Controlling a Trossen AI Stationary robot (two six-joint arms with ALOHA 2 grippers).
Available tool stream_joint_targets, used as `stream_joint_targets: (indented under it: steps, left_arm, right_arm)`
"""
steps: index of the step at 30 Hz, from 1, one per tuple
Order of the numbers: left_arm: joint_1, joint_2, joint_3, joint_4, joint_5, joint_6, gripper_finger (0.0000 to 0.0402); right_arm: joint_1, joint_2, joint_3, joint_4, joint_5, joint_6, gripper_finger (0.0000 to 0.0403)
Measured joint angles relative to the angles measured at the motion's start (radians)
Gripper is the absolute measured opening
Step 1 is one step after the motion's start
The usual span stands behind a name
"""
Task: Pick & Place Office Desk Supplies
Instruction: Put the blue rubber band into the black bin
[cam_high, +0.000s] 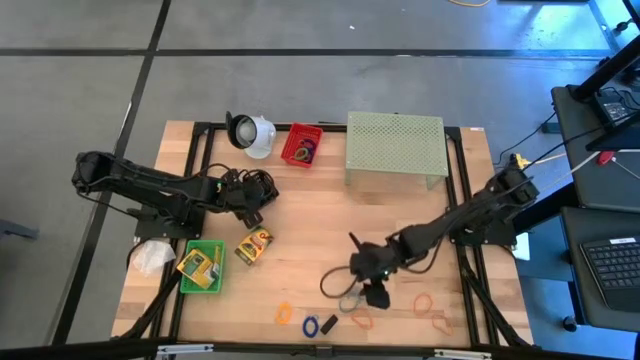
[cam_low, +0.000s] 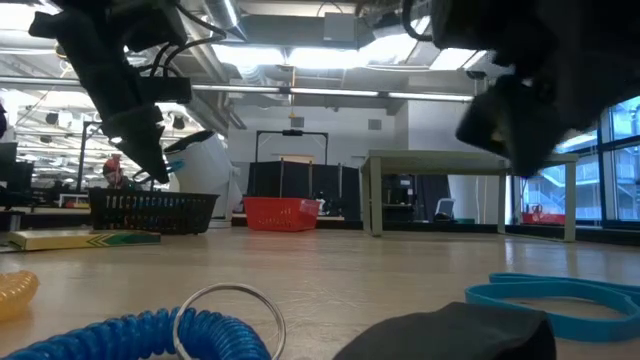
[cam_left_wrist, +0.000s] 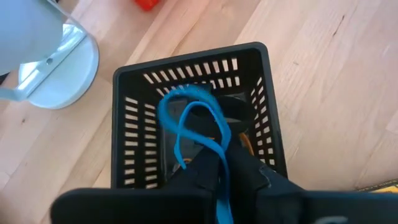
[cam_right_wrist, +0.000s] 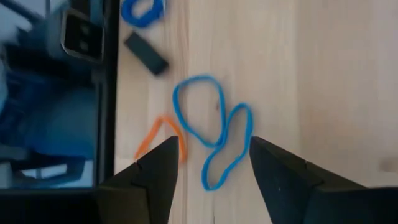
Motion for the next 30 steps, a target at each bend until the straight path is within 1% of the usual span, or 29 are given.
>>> stream_joint_targets:
  steps: [6, 12, 15, 18, 21, 23, 27, 30]
  left_arm:
    - [0.000, 0.000, 0.000, -0.001, 0.021, 0.000, 0.0045]
    - [0.000, 0.000, -0.001, -0.017, 0.033, 0.000, 0.0090]
    - [0.000, 0.000, -0.001, -0.025, 0.017, 0.000, 0.0113]
    - [0.000, -0.003, 0.008, -0.043, -0.026, 0.008, 0.0132]
    - [0.000, -0.003, 0.039, -0.051, -0.075, 0.009, 0.0146]
    - [0.000, -0.003, 0.062, -0.053, -0.079, 0.015, 0.0151]
    - [-0.002, -0.003, 0.115, -0.052, -0.048, 0.045, 0.0155]
    - [-0.002, -0.003, 0.148, -0.051, -0.015, 0.044, 0.0155]
  right_arm:
    - [0.045, 0.056, 0.000, 0.001, 0.001, 0.028, 0.0196]
    - [0.067, 0.075, 0.000, -0.013, 0.001, 0.096, 0.0208]
    - [0.075, 0.075, 0.000, -0.018, 0.001, 0.113, 0.0216]
    - [0.086, 0.075, 0.000, -0.022, 0.002, 0.100, 0.0221]
    - [0.099, 0.075, 0.000, -0.029, 0.050, 0.045, 0.0222]
    - [0.109, 0.075, 0.000, -0.031, 0.087, -0.001, 0.0220]
    - [0.131, 0.075, 0.000, -0.037, 0.152, -0.074, 0.0216]
    - [0.147, 0.075, 0.000, -0.037, 0.189, -0.094, 0.0215]
